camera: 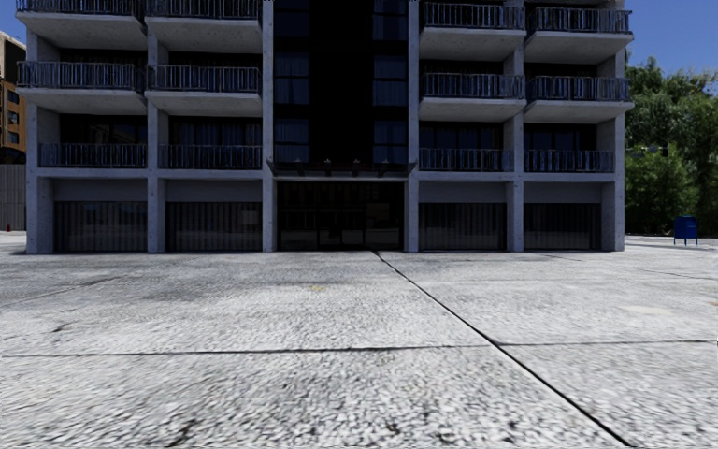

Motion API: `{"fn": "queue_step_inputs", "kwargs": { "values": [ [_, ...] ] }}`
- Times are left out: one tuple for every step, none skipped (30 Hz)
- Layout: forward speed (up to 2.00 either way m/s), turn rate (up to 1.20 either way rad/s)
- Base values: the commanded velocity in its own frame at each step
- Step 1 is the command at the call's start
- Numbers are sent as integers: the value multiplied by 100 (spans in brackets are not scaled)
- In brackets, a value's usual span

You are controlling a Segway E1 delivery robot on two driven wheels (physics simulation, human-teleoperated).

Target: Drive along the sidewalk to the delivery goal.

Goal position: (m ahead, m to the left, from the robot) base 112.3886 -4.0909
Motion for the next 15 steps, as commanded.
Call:
{"fn": "queue_step_inputs", "kwargs": {
  "values": [
    [119,-39],
    [119,-39],
    [119,-39],
    [119,-39],
    [119,-39],
    [119,-39],
    [119,-39],
    [119,-39],
    [119,-39],
    [120,-39],
    [120,-39],
    [120,-39],
    [121,-39],
    [121,-39],
    [121,-39]
  ]
}}
